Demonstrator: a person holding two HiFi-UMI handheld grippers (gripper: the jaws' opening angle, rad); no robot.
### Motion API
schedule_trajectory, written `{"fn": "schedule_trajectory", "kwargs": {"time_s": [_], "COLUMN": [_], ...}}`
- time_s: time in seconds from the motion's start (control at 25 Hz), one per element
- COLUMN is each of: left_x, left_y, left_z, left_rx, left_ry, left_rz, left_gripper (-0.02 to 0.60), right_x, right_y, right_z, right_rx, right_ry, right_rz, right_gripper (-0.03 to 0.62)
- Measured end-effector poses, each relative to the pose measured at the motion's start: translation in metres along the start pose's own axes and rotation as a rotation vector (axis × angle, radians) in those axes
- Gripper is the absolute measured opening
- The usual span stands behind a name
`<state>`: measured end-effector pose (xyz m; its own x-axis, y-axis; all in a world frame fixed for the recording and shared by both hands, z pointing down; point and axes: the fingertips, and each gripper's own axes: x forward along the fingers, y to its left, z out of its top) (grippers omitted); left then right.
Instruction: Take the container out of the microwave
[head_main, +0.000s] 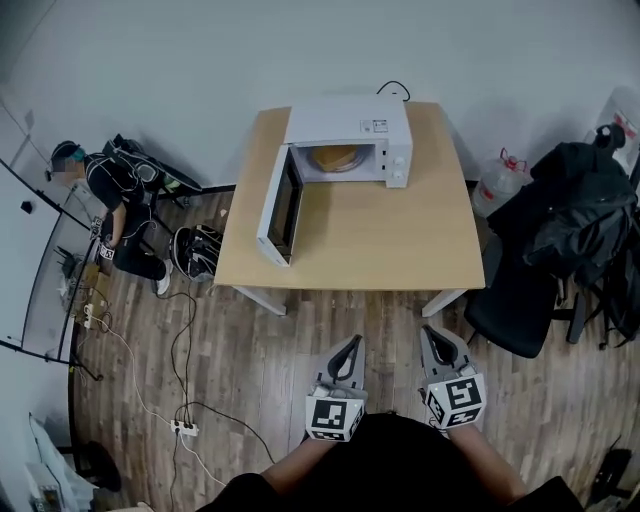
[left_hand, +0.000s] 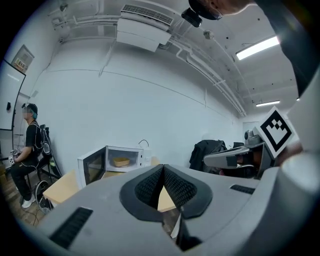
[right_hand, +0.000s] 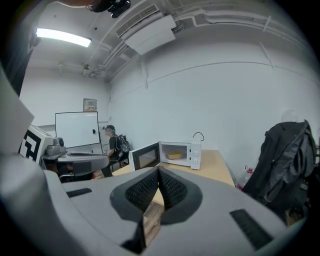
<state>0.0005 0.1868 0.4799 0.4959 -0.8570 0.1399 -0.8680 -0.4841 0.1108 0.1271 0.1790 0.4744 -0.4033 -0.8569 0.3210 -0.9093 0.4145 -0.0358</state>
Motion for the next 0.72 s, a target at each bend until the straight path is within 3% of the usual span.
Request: {"fn": "schedule_trajectory", "kwargs": {"time_s": [0.28,0.72], "left_x": [0.04,0.093], "left_y": [0.068,0.139], "left_z": [0.021,0.034], "left_rx": [-0.053,-0.039], "left_ry": [0.007,0.013], "left_rz": [-0.021,-0.126], "left_gripper": [0.012,0.012], "right_x": [0.068,0.148], "right_y": [0.011,0.014], "right_z": [0.035,0.066], "right_rx": [-0.011,-0.011], "right_ry": [0.005,0.01], "right_rz": [-0.026,-0.121], "right_gripper": [0.059,0.06]}}
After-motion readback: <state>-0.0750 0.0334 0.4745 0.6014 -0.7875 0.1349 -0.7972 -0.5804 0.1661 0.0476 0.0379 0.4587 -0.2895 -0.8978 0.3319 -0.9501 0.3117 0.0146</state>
